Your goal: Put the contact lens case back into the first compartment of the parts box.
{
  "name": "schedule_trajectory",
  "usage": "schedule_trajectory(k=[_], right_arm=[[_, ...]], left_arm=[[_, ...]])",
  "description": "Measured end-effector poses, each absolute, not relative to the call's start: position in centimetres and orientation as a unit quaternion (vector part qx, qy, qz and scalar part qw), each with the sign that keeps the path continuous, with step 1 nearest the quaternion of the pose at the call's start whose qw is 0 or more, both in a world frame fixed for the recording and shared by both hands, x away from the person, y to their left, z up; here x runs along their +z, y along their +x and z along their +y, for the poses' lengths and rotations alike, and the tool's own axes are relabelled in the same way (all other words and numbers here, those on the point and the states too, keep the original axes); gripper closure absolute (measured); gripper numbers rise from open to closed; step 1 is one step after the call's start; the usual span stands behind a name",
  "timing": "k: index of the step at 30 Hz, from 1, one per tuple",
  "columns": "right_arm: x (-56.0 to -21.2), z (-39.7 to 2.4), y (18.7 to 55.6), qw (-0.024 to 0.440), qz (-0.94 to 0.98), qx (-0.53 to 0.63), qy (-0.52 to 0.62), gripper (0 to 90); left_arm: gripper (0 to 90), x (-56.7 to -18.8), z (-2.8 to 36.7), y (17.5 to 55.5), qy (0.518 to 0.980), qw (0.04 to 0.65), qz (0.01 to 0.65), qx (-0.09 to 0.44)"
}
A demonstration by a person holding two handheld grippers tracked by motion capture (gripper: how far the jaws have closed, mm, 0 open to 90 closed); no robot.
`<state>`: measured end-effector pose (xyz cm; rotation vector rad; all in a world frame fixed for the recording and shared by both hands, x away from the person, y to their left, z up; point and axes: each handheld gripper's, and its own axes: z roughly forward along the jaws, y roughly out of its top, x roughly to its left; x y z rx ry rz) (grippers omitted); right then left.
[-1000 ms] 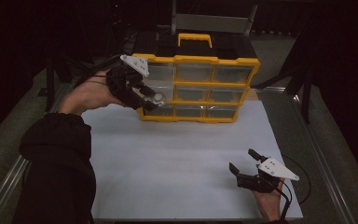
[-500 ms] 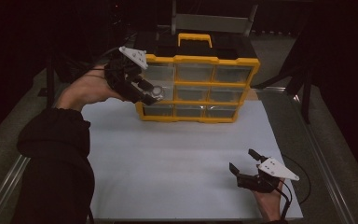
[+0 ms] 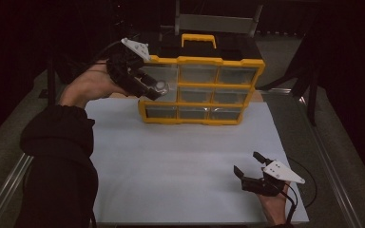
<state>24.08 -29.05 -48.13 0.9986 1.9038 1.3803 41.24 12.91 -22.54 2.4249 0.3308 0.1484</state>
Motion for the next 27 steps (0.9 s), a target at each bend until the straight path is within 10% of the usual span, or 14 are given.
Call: schedule_trajectory(k=[27], right_arm=[[-48.1, -29.1, 24.1, 0.288, 0.712, 0.519, 0.374, 9.9]], left_arm=[[49.7, -21.9, 12.6, 43.1, 0.927, 0.325, 0.163, 0.089]])
